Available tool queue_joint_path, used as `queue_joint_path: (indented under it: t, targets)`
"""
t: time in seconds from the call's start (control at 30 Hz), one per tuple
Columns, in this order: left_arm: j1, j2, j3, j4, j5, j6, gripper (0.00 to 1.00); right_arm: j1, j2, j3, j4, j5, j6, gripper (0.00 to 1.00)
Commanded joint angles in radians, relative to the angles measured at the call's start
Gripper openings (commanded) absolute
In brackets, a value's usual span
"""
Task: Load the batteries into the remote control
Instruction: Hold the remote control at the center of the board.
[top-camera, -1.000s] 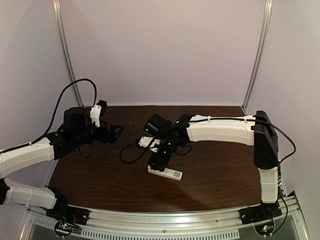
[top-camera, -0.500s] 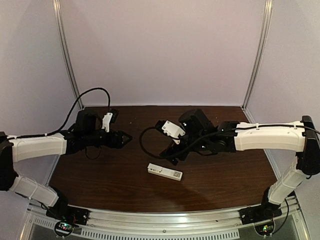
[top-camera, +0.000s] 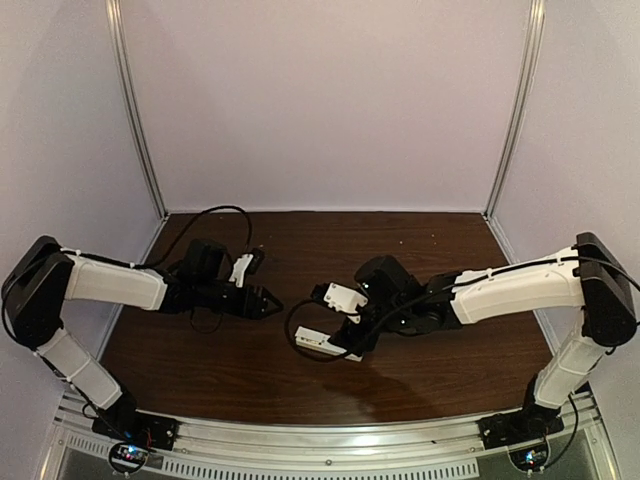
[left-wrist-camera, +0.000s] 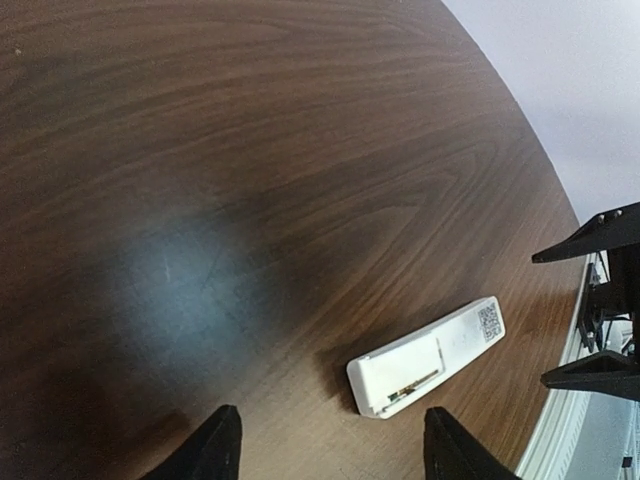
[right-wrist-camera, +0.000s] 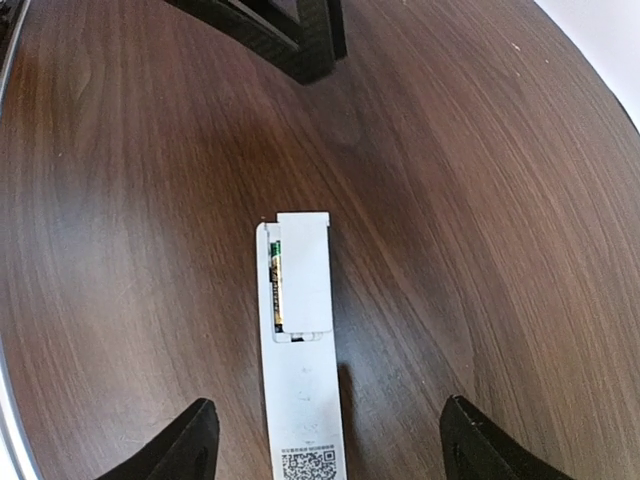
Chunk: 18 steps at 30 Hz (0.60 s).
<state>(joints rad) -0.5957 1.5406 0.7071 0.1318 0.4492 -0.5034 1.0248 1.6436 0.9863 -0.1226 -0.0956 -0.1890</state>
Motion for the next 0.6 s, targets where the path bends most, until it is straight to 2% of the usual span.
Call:
queue_joint_path:
  t: [0.0, 0.3, 0.57]
  targets:
    - [-0.031, 0.064, 0.039, 0.078, 0.04, -0.043, 0.61, -0.006, 0.047, -0.005, 0.025, -0.07, -0.059, 0.75]
    - [-0.081, 0.154, 0.074, 0.098, 0.04, -0.078, 0.56, -0.005, 0.159, 0.098, -0.002, -0.079, -0.129, 0.71]
    - [-0.127, 0.211, 0.116, 0.079, 0.028, -0.082, 0.56, -0.006, 0.194, 0.13, -0.046, -0.052, -0.162, 0.71]
